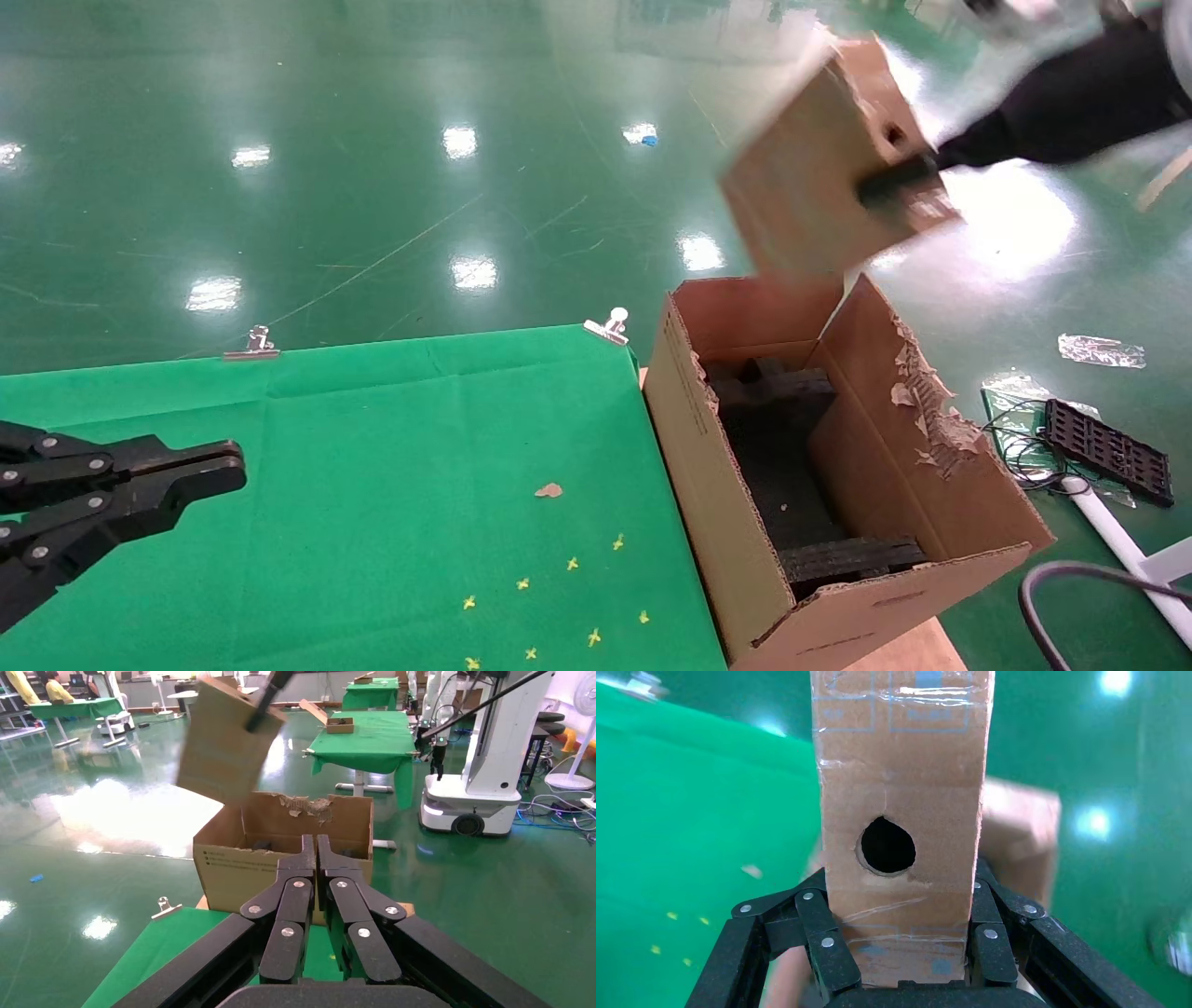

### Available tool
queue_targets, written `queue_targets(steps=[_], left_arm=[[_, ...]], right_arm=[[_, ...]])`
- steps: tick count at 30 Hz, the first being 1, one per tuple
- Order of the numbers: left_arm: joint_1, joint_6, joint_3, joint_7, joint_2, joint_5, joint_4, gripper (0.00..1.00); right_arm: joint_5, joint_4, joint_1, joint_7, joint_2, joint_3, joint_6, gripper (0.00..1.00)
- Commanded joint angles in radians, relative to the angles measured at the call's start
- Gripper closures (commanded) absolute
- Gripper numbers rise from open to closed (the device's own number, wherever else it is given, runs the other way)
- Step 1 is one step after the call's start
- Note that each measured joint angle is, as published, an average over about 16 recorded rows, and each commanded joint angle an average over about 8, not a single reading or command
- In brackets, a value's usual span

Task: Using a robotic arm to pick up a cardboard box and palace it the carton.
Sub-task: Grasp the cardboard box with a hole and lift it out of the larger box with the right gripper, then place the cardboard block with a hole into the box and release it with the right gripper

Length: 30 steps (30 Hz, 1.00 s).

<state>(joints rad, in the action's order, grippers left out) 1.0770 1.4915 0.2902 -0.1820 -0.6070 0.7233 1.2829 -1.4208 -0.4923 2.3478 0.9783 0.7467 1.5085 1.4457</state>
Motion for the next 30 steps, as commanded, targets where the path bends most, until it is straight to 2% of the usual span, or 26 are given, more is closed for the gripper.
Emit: queue_targets(steps=[1,6,17,30], left_arm=[[0.000,0.000,0.000,0.000,0.000,0.000,0.000,0.62],[0.000,0.000,0.000,0.000,0.000,0.000,0.000,0.00],[0.000,0.000,0.001,0.001,0.000,-0.001,0.000,0.00],[0.000,-0.001,0.002,0.001,0.001,-0.001,0.000,0.00]], right_arm=[[-0.028,0.053,0.008,-0.003,-0.007,0.015,0.011,1.00],[-0.049,0.182,-0.063,0.005,0.012,0.041,0.017,1.00],[-0.076,0.362,-0.217,0.006,0.080,0.073,-0.017,1.00],[-0.073,0.447,-0.347,-0.001,0.131,0.073,-0.096,1.00]])
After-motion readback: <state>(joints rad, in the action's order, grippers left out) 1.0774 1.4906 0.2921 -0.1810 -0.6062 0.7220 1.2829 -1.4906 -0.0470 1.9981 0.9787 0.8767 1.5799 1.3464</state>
